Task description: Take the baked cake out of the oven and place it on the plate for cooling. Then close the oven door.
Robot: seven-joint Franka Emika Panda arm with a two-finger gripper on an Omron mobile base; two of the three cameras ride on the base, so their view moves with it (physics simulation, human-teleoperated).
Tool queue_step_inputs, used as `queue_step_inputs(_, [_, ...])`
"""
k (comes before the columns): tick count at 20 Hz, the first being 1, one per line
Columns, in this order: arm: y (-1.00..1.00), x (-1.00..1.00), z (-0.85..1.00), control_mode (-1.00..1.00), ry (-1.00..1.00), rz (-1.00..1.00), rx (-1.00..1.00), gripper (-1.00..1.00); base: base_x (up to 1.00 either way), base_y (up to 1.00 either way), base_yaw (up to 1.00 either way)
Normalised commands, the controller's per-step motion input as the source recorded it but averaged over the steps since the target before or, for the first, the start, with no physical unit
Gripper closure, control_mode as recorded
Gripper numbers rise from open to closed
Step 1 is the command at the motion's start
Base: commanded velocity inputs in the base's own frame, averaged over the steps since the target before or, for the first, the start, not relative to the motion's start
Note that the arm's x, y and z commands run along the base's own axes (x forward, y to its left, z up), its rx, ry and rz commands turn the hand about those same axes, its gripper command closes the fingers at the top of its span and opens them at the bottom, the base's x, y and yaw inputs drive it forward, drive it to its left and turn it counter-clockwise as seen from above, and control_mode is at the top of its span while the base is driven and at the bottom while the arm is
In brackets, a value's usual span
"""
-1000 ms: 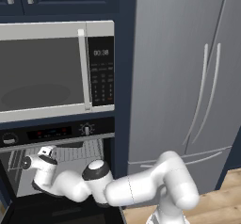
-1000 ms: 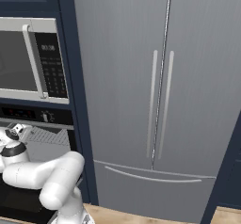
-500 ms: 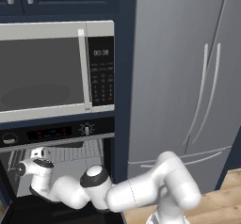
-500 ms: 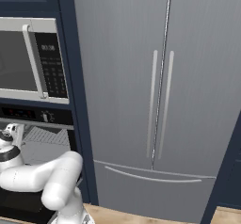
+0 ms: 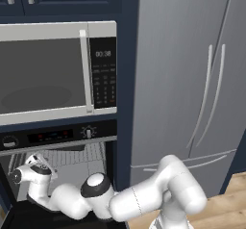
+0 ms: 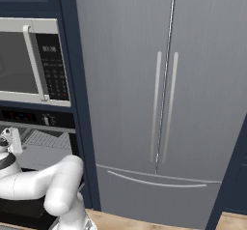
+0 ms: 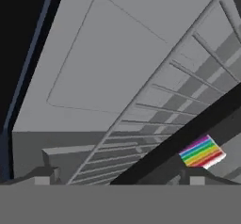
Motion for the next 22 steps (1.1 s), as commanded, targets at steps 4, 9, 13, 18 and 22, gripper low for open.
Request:
queue_step_inputs(4, [-0.06, -0.09, -0.38, -1.00, 0.20, 0.32, -0.66, -1.00, 0.00, 0.00, 0.00])
queue_step_inputs(9, [-0.20, -0.05, -0.41, -1.00, 0.12, 0.24, -0.54, -1.00, 0.00, 0.00, 0.00])
queue_step_inputs(13, [-0.05, 0.00, -0.63, -1.00, 0.10, 0.22, -0.43, -1.00, 0.00, 0.00, 0.00])
queue_step_inputs(18, [-0.03, 0.02, -0.76, -1.00, 0.14, 0.19, -0.35, -1.00, 0.00, 0.00, 0.00])
queue_step_inputs(22, [-0.04, 0.03, -0.83, -1.00, 0.13, 0.16, -0.31, -1.00, 0.00, 0.00, 0.00])
